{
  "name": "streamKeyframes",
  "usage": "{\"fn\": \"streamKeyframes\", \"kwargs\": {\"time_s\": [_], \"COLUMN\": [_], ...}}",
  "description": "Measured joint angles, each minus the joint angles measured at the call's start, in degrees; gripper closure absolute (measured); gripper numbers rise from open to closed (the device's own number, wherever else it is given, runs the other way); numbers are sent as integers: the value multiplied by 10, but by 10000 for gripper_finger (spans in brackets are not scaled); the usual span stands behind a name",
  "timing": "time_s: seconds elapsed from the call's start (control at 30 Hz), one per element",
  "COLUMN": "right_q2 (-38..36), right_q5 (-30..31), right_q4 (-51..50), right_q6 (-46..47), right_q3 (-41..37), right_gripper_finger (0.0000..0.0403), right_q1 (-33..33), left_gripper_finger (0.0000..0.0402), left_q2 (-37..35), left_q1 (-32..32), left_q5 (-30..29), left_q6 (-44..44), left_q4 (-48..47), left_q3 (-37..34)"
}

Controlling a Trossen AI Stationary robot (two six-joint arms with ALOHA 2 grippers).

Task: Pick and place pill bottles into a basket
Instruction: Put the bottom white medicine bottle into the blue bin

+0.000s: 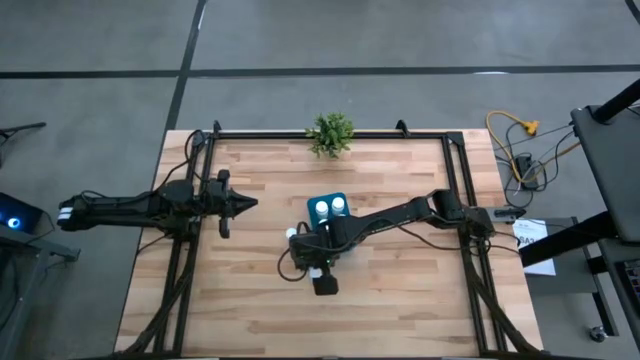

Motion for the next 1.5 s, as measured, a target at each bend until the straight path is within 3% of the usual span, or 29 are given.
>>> {"fn": "streamKeyframes", "kwargs": {"time_s": [0.93, 1.5], "right_q2": [-1, -1], "right_q5": [2, -5], "right_q4": [19, 30], "right_q6": [9, 3], "right_q3": [-27, -27], "right_gripper_finger": [80, 225], "right_q1": [0, 0], "left_gripper_finger": [402, 402], "left_q2": [0, 0], "left_q1": [0, 0], "left_q5": [0, 0], "left_q6": [0, 0], "left_q4": [2, 0], "left_q3": [0, 0]}}
